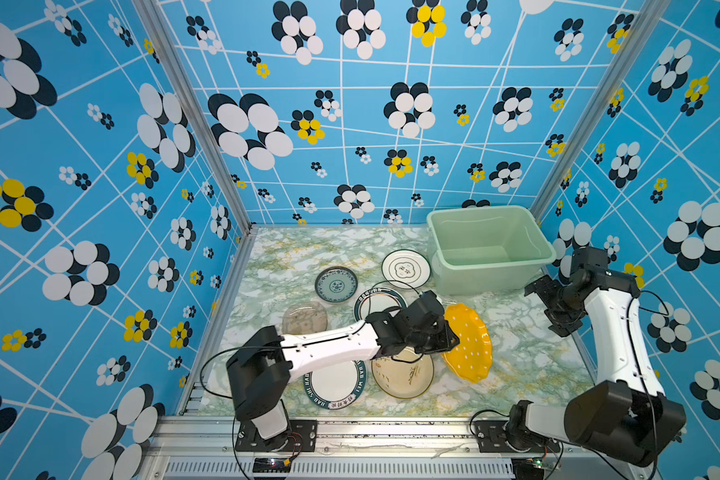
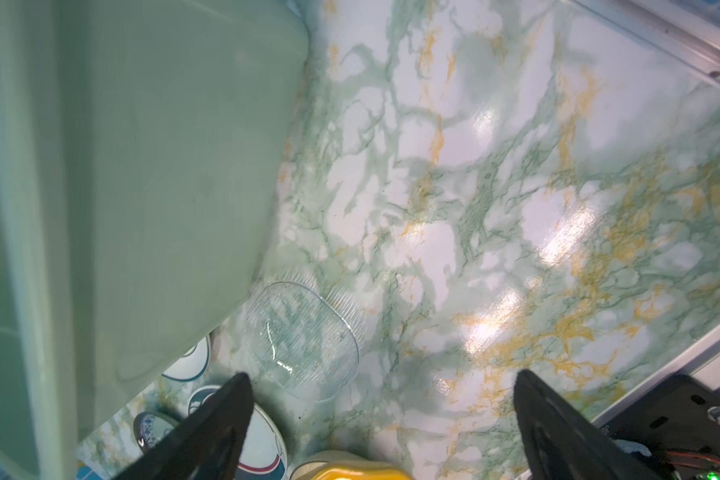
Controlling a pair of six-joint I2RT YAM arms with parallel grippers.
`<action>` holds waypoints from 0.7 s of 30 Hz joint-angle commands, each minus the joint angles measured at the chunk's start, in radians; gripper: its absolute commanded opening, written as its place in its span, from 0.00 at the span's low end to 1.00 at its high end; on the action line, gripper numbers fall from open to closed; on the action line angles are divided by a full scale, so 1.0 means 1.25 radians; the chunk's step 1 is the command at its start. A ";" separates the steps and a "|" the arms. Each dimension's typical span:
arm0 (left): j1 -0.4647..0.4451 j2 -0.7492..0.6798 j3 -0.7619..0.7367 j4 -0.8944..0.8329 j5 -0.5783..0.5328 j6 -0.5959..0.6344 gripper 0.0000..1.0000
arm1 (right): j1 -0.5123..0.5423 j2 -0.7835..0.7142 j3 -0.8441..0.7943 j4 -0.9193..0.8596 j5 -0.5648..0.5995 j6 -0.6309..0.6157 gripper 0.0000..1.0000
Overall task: Place the plates into the plastic bin on the countertop
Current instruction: 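Lift the yellow plate toward the bin while the right gripper grasps its rim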
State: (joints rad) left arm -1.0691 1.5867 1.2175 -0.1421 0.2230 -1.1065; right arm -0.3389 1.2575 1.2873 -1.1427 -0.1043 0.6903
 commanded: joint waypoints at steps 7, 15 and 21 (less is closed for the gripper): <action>0.239 -0.323 0.044 -0.166 0.080 0.114 0.03 | 0.089 -0.139 0.067 0.026 -0.231 -0.047 0.99; 0.394 -0.363 0.072 -0.070 0.271 -0.018 0.07 | 0.235 -0.205 0.058 0.300 -0.406 0.146 0.97; 0.415 -0.324 0.070 0.082 0.310 -0.170 0.07 | 0.371 -0.240 0.020 0.406 -0.368 0.245 0.96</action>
State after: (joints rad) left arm -0.5564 1.1786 1.2457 -0.2993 0.5247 -1.2091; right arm 0.0658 0.9821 1.3407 -0.7528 -0.5545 0.8997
